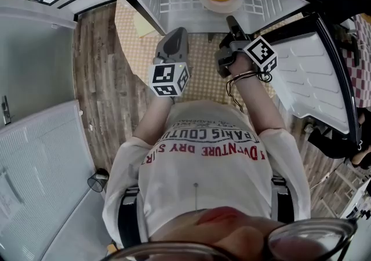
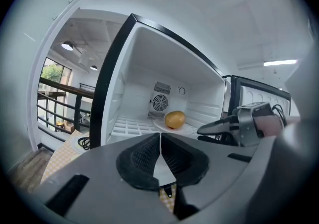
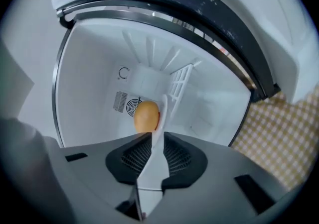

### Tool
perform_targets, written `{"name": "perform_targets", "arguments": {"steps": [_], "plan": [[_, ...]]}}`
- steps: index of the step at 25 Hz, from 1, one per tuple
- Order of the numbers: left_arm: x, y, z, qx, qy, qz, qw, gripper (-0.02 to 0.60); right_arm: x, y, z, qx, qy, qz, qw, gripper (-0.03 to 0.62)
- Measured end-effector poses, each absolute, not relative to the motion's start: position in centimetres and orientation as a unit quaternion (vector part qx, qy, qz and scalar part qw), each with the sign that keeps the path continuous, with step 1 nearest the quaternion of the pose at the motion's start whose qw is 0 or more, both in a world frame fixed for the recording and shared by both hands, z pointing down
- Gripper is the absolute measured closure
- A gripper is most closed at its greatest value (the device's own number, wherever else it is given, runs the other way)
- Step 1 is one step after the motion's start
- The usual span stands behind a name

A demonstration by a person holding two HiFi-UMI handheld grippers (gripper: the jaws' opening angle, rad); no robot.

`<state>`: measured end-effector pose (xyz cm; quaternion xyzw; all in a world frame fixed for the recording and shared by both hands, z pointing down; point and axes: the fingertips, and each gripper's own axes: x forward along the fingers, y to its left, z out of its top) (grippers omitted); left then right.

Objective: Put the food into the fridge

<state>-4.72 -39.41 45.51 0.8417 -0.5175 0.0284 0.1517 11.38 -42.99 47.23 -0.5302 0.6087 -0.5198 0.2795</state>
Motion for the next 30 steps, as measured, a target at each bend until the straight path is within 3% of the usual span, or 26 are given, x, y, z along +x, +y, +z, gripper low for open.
{"name": "perform_targets", "arguments": {"steps": [2,5,11,18,30], "plan": [[-4.4,-39.4,44.8,0.846,-0.513,0.027,0.143,0.554,10.9,-41.7,47.2,-0.545,0.657,-0.473,0.216,0.549],[-4.2,-39.2,44.0,0.851,-0.508,0.024,0.134,0.554,9.7,-39.5,47.5,-0.555,0.701,-0.425,0.142,0.56],[-3.2,-37.8,43.6,0.862,-0.489,0.037,0.127,0.554,8.1,-36.8,48.4,-0.558,0.754,-0.339,0.073,0.565],[-3.0,-36.3,43.2,0.869,-0.477,0.044,0.123,0.554,8.1,-35.7,45.5,-0.596,0.791,-0.129,-0.033,0.565],[-2.4,-35.2,42.2,0.88,-0.465,0.051,0.081,0.554,7.8,-34.9,43.6,-0.592,0.8,-0.086,-0.045,0.568]]}}
